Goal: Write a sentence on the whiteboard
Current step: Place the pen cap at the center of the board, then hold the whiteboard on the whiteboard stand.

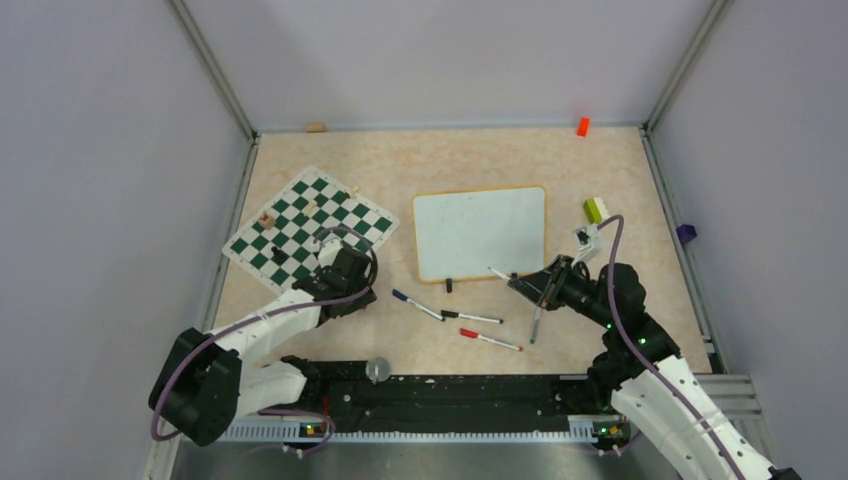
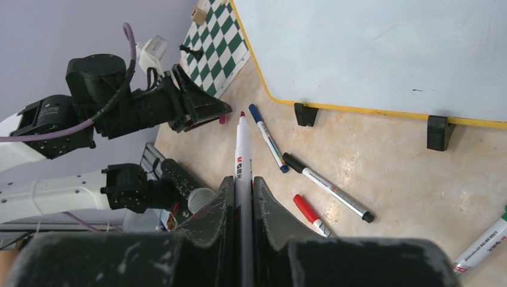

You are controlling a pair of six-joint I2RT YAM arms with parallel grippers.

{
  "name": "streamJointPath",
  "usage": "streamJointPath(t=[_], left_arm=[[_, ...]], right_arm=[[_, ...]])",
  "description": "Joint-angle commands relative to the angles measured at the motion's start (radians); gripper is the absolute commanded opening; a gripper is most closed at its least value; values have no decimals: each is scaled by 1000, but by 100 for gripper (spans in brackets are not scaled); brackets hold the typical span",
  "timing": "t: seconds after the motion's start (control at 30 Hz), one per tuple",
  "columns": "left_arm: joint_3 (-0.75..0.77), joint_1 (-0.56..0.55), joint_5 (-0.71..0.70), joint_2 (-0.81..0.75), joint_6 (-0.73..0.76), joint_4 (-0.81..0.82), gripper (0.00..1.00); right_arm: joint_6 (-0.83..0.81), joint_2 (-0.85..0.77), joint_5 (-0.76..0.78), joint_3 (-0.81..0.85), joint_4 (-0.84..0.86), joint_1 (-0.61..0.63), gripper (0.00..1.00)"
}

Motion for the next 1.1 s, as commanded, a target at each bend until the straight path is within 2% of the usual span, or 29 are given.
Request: streamJointPath(t=[0.0,0.17,0.3,0.33,0.5,0.7,1.07], left_arm=[[59,3,11,-42,-16,-59,53],[98,3,3,-119,-12,-116,68],[147,4,-47,-172,-20,-180,95],[157,4,-56,-186,-20,-194,97],[201,3,-39,-240,39,-151,99],[187,4,112,-285,221,77,99],[86,3,239,-282,331,426,99]], right_arm=[[-1,-20,51,63,-22,-2,0],[-19,-24,77,68,-36,-1,0],[-32,-9,105,93,-66,-1,0],[-40,1,112,106,-83,-2,0],[-60,78,169,243,-230,-2,0],[-13,200,279,411,-481,-2,0],[24,430,500,631,-866,-2,0]])
